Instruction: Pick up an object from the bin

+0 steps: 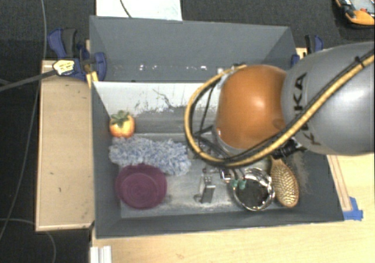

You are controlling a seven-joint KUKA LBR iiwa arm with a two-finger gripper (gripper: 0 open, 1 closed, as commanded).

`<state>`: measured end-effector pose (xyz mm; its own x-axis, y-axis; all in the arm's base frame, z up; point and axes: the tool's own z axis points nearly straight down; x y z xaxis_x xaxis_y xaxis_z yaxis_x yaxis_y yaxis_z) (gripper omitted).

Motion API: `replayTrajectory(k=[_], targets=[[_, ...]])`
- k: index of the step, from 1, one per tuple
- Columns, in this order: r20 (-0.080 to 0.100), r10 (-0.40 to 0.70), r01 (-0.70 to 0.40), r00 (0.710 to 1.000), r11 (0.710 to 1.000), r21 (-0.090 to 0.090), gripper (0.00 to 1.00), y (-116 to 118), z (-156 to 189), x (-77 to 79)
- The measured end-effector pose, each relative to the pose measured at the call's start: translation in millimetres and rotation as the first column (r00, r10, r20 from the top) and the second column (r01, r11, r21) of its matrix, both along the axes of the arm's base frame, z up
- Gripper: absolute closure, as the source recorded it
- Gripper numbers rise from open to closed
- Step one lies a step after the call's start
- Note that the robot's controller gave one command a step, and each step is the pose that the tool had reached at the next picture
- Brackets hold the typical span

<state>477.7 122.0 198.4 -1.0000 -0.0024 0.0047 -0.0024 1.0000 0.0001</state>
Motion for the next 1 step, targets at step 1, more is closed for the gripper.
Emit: replayTrajectory(k=[1], targets=[[0.006,-0.006,0.006,1.0,1.0,0.001,0.0,-0.5,2.7,1.7]])
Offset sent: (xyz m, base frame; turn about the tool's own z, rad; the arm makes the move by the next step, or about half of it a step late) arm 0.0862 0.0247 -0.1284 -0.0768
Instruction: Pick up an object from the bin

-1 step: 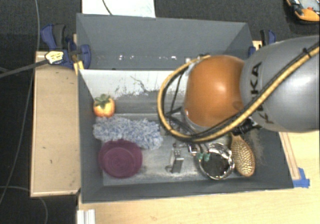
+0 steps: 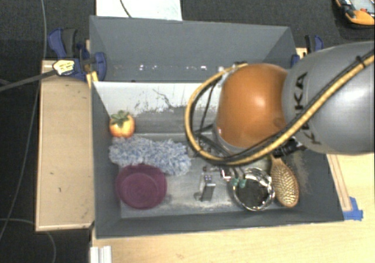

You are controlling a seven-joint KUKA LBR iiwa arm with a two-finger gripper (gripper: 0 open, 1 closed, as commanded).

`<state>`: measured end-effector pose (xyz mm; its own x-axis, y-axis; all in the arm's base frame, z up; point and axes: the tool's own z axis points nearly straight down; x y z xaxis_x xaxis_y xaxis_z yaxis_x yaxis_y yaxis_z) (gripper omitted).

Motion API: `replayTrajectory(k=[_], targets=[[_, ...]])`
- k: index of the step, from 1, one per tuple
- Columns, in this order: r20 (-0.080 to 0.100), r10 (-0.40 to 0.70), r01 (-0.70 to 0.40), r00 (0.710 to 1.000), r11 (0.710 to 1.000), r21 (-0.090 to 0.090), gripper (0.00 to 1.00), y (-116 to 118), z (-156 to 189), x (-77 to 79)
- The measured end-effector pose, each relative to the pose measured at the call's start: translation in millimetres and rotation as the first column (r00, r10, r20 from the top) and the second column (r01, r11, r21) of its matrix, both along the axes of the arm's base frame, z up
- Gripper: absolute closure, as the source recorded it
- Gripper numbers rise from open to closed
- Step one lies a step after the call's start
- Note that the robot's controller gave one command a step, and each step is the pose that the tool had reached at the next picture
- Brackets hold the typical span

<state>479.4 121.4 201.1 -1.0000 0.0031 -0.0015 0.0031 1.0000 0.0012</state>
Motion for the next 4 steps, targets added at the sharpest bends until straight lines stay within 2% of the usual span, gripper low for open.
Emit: replayTrajectory(k=[1,2,3,4], targets=[[0.005,0.081,-0.081,0.997,0.997,0.001,0.0,25.4,-133.3,87.2],[0.008,0.106,-0.106,0.994,0.994,0.001,0.0,21.3,-62.7,95.6],[-0.005,0.267,-0.267,0.964,0.964,0.003,0.0,79.5,-100.6,98.3],[0.007,0.055,-0.055,0.998,0.999,0.002,0.0,83.7,-131.4,102.3]])
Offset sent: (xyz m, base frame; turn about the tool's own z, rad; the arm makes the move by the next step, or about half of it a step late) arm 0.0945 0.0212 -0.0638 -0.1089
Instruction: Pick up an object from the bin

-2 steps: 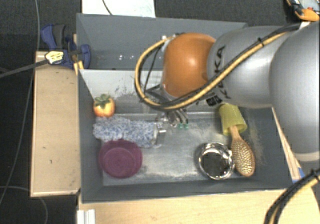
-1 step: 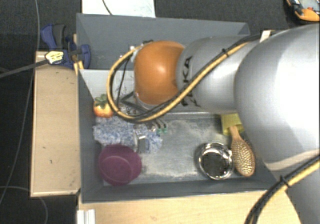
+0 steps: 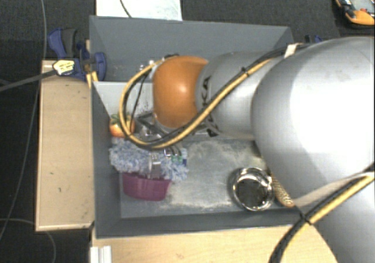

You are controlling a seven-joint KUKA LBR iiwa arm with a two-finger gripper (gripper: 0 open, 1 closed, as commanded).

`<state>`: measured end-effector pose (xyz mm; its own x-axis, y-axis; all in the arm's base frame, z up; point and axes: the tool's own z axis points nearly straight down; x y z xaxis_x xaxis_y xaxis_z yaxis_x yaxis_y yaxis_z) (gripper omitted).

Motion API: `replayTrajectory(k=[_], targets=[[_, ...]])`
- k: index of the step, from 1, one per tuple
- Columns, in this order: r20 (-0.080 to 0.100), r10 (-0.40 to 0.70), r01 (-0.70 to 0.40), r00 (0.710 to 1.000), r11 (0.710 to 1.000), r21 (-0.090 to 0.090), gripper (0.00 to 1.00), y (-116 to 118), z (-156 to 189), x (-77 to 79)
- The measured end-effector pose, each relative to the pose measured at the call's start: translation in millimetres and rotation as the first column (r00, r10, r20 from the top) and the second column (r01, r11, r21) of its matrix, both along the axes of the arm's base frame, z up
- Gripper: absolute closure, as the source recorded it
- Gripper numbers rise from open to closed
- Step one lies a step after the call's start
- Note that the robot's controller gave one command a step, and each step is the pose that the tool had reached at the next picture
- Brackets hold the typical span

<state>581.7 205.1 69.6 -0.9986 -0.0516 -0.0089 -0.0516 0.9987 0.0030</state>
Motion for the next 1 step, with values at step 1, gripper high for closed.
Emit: replayTrajectory(k=[1], targets=[[-0.011,-0.092,0.092,0.996,0.996,0.0,1.0,40.3,1.2,-10.8]])
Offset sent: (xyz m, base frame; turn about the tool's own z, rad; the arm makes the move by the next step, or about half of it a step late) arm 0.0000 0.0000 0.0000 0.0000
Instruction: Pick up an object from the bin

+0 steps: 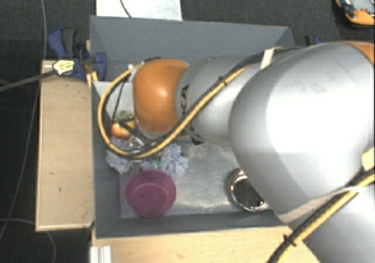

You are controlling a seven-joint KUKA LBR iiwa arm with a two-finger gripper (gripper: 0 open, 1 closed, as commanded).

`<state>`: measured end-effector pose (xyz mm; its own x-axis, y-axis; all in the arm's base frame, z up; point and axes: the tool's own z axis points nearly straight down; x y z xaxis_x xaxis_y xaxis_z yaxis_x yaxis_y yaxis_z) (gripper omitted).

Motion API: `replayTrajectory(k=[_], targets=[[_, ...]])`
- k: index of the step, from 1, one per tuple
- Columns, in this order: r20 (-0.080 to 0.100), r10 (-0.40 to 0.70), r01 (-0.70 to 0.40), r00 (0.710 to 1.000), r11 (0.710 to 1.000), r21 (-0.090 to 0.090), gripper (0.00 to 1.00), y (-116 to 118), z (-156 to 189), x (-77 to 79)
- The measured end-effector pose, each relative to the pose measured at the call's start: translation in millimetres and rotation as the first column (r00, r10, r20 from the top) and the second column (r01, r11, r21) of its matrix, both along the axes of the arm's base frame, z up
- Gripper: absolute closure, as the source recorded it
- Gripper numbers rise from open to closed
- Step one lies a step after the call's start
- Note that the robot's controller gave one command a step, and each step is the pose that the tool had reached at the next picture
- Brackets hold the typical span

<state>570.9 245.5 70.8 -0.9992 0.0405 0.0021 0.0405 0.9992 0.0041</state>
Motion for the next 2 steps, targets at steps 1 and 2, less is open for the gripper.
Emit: replayTrajectory(k=[1,2], targets=[[0.0,-0.001,0.001,1.0,1.0,0.0,1.0,-0.1,0.0,0.0],[-0.002,-0.001,0.001,1.0,1.0,-0.001,1.0,-0.6,12.4,-1.1]])
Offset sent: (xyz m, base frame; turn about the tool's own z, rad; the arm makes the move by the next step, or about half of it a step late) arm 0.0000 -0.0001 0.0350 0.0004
